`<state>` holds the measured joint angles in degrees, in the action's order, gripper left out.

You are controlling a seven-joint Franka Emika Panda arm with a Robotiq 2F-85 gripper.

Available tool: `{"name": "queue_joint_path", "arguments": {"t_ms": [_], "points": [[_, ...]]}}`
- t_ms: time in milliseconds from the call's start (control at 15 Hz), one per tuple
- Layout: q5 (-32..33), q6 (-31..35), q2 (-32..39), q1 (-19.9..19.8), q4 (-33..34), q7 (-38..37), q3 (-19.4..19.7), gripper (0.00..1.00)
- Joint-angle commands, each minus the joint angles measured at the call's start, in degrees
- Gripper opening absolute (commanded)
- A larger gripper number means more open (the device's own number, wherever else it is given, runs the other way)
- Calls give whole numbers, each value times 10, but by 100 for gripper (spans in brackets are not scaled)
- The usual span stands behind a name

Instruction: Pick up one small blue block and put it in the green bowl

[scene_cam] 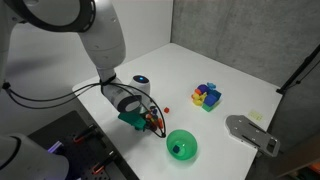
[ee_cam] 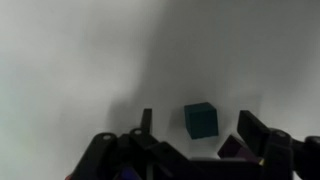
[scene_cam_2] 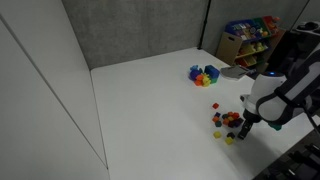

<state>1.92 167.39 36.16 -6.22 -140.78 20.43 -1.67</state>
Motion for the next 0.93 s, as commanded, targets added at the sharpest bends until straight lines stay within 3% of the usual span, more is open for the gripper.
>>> {"name": "queue_joint_path", "arguments": {"t_ms": [0,400,667,867], "points": [[22,0,9,12,9,-30,5,56],[21,-37,-35,9,-2,-35,-1,8],[5,-108,-114,-34,-6,-12,-13,10],[6,-160,-166,-45,0,-16,15,10]]}}
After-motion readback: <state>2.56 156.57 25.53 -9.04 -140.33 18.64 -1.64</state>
